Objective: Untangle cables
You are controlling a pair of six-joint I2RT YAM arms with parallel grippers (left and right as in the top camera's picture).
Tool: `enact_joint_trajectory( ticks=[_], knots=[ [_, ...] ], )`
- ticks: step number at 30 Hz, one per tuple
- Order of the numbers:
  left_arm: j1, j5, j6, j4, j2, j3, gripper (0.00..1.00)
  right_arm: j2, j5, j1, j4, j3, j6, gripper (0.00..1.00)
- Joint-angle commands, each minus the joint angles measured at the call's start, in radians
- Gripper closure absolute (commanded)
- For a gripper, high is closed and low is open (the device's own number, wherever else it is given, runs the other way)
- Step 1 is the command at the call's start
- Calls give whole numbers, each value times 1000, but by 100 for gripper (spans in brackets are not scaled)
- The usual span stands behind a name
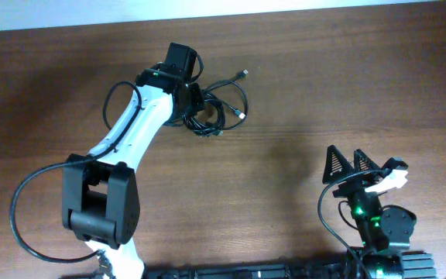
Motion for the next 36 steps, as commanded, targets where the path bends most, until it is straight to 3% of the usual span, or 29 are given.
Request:
enact_joint_trajectory(
  ticks=[1,5,10,15,18,20,22,26,29,30,32,36],
  knots=[
    [6,15,-11,8,-42,23,100,9,-16,5,-45,14,-29,1],
    [6,55,33,14,-42,23,100,126,-8,5,-251,162,-139,1],
    [6,56,33,40,-42,23,100,515,-50,5,-385,426,-216,1],
    [6,56,33,40,-43,24,100,873,-389,6,-366,605,-212,1],
    [6,97,32,43,-55,37,100,1044,-645,6,-266,606,-94,1],
    [6,151,32,48,-76,51,100,1152,-713,10,-208,606,-36,1],
    [6,161,32,47,-119,51,100,1255,-716,59,-142,605,46,0],
    [5,164,33,42,-156,51,100,1381,-673,209,113,605,206,18],
    [3,195,57,-12,-155,51,100,1447,-491,367,379,605,369,26],
    [3,196,76,-26,-156,51,100,1447,-437,396,403,605,374,27],
    [-17,198,102,-46,-156,51,100,1447,-300,467,429,606,397,41],
    [-73,198,105,-41,-156,51,100,1447,-166,563,429,605,416,44]
  ],
)
